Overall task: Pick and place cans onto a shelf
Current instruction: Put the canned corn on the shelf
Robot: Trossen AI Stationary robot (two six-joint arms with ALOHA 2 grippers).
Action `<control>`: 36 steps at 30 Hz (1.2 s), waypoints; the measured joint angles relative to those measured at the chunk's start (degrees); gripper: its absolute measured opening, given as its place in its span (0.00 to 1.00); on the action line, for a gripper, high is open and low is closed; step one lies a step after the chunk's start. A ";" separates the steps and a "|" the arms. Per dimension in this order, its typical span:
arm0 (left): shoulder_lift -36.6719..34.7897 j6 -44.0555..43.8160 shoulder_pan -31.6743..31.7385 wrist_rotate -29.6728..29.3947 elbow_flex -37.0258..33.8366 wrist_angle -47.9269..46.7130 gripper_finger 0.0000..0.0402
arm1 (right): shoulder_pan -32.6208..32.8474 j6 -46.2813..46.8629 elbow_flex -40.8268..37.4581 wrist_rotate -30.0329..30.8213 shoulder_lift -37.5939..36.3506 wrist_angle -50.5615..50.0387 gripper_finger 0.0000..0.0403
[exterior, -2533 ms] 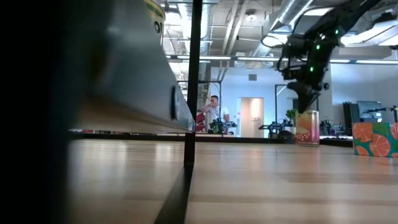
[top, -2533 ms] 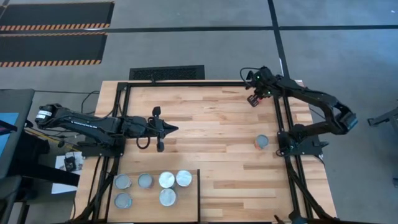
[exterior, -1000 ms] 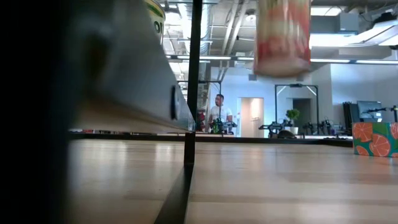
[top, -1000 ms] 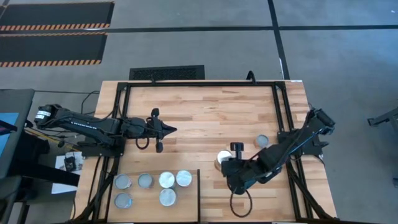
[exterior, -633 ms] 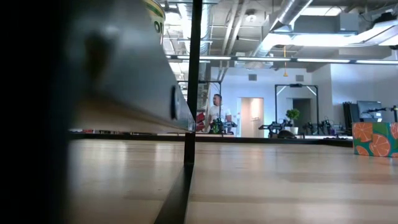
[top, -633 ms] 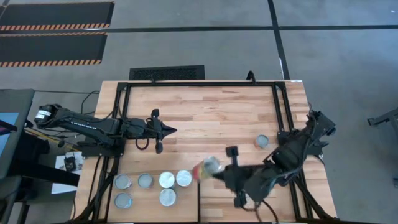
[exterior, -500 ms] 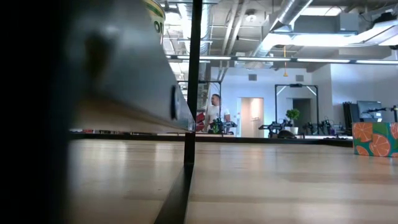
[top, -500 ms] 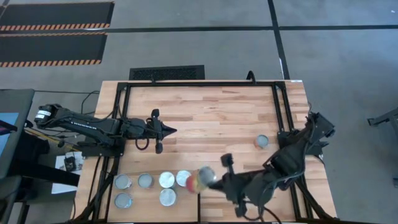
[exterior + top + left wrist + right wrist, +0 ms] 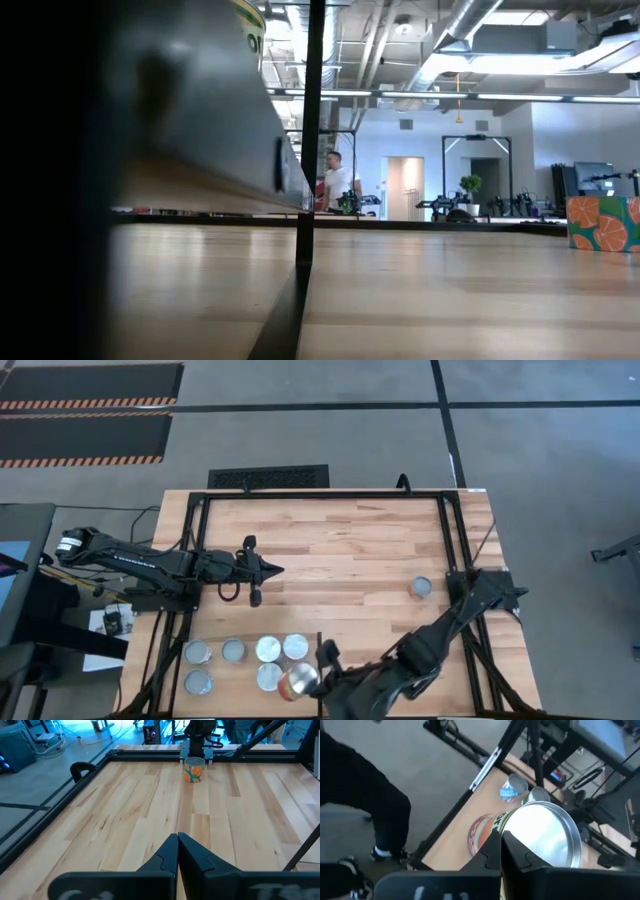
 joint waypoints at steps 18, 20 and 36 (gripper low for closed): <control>0.02 0.22 0.00 0.00 0.00 -0.20 0.00 | -1.76 2.02 6.82 -5.00 9.56 -4.31 0.02; 0.02 0.22 0.00 -0.02 0.00 -0.28 0.00 | -1.95 2.50 6.77 -5.53 9.76 -5.51 0.02; 0.02 0.25 0.00 -0.01 0.00 -0.79 0.00 | -3.42 3.26 6.07 -10.25 10.98 -5.01 0.02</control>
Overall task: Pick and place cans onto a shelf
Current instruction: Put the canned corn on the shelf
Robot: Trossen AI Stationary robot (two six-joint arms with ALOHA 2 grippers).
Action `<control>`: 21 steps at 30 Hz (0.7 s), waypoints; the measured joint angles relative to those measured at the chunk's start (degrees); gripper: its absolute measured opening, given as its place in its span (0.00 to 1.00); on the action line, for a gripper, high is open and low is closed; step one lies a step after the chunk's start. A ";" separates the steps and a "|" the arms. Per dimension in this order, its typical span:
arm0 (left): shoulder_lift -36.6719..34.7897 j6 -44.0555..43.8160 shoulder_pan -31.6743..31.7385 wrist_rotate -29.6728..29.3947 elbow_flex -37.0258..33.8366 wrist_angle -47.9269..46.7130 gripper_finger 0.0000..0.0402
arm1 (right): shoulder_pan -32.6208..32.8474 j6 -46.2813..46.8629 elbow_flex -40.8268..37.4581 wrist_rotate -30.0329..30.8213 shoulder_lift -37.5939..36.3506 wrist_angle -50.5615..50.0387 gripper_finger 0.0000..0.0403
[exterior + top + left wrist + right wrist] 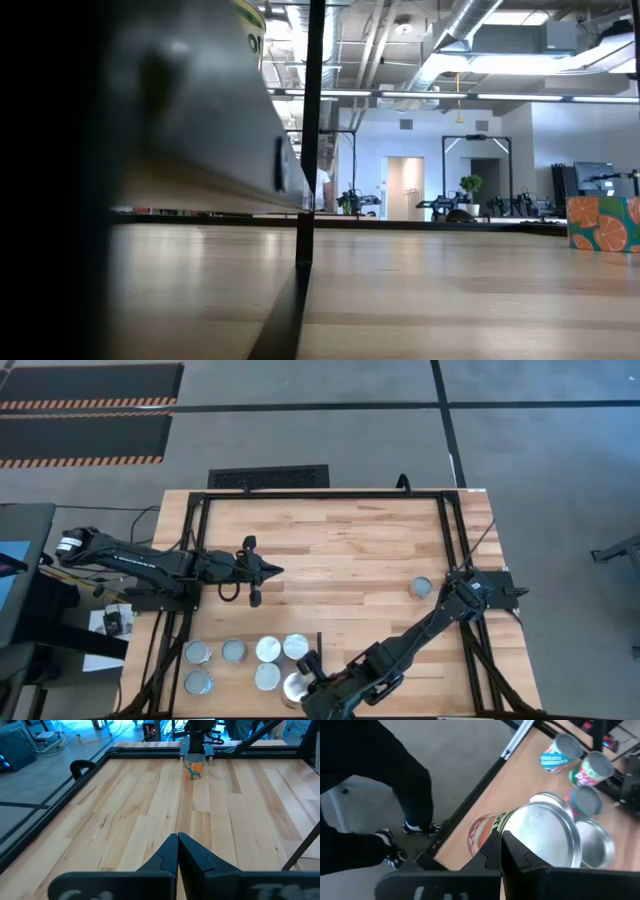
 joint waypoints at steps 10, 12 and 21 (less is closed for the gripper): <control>0.00 0.12 0.00 0.01 0.00 -0.65 0.00 | -2.11 -0.60 -0.02 -3.19 3.43 -0.05 0.02; 0.00 0.12 0.01 0.00 -0.02 -1.00 0.00 | -2.15 -0.59 -0.02 -3.40 3.47 -0.37 0.02; 0.00 0.15 0.00 0.00 -0.02 -1.20 0.00 | -2.56 0.13 -0.02 -4.66 3.47 -2.29 0.02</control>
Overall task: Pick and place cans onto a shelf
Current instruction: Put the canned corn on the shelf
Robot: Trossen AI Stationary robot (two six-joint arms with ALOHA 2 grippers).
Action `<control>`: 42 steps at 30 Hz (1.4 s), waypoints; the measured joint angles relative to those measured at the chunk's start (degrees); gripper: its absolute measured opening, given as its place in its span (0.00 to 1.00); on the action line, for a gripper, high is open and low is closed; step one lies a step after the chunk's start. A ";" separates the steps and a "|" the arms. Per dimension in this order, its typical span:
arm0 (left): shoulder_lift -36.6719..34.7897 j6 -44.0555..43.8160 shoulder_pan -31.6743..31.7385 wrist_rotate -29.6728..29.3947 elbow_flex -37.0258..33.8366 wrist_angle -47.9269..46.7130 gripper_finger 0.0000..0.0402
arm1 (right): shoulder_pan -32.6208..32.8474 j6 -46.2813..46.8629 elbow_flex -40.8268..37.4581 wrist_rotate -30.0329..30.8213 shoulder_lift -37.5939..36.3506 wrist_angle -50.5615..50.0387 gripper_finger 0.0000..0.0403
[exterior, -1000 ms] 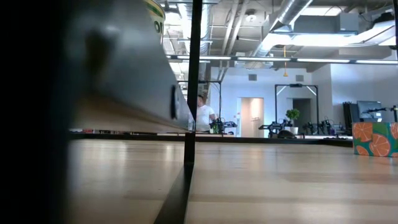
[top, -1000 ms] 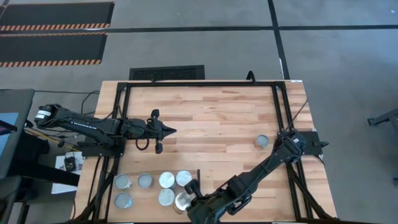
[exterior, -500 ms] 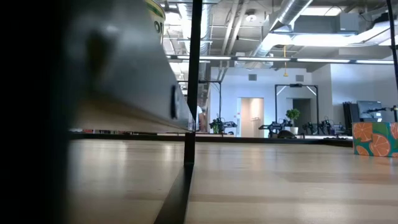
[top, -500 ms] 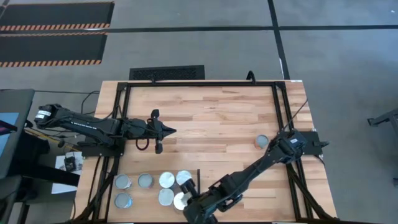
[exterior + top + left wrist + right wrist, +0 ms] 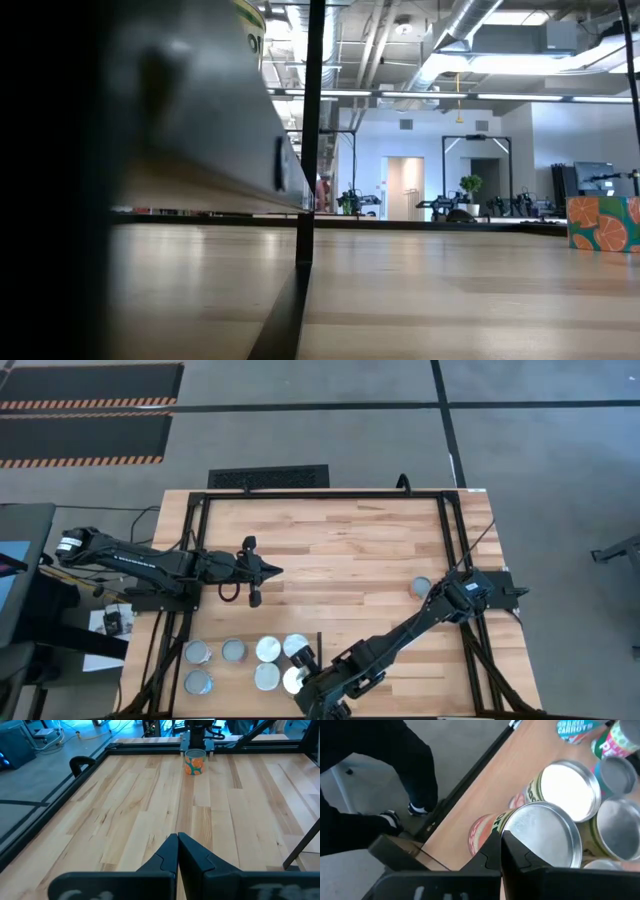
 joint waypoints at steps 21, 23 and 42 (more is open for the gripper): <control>0.00 0.01 0.01 0.00 0.00 -0.06 0.00 | -1.11 0.90 0.02 -1.50 0.00 -1.94 0.05; 0.00 0.02 0.00 0.01 0.00 -0.06 0.00 | -1.34 1.29 0.02 -1.51 0.00 -1.98 0.07; 0.00 0.02 0.01 0.01 0.00 -0.10 0.00 | -1.42 2.53 0.16 -1.57 -0.16 -0.17 0.15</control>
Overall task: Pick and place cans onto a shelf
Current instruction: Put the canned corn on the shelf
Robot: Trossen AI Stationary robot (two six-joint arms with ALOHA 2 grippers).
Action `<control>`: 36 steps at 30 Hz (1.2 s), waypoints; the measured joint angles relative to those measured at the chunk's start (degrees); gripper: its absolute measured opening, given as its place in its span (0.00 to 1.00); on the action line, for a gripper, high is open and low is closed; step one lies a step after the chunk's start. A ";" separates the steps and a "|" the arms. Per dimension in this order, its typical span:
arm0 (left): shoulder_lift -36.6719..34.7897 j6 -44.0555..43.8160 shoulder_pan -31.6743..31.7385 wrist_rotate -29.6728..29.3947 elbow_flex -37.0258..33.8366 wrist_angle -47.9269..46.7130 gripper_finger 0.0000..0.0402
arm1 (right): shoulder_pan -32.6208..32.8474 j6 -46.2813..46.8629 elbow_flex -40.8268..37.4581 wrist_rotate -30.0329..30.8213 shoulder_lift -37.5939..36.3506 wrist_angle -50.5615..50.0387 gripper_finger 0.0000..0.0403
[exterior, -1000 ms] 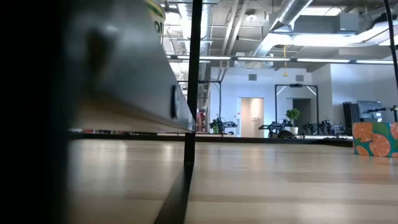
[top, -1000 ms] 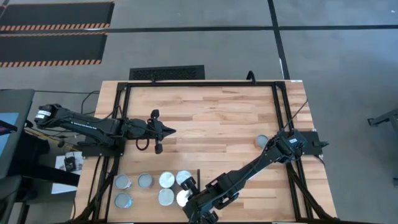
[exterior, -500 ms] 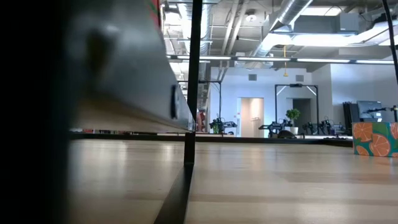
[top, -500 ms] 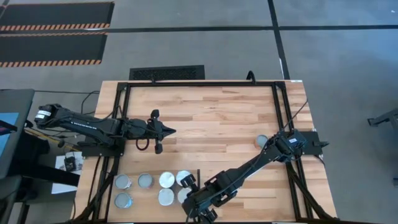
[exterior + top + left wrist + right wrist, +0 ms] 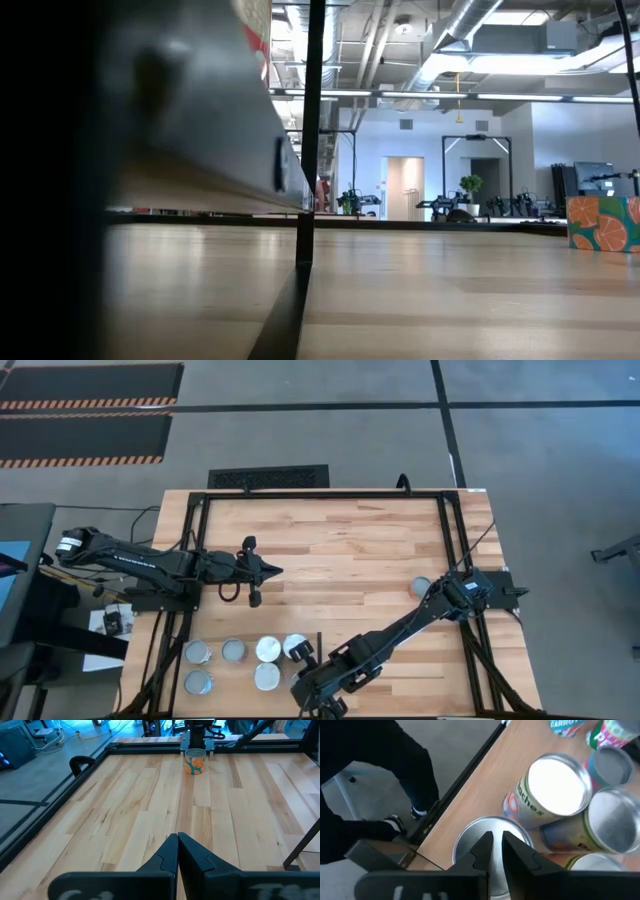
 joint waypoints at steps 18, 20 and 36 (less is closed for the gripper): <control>-0.04 3.54 -1.73 6.51 -0.04 -0.31 0.00 | 7.18 8.60 -3.01 7.54 -7.46 -11.60 0.01; -0.04 3.84 -2.46 6.54 -0.04 0.13 0.00 | 7.72 10.25 -6.22 7.56 -7.44 -10.65 0.01; -0.03 2.93 -6.75 9.64 0.71 -0.15 0.00 | 10.96 24.90 -56.00 12.57 -29.71 32.97 0.00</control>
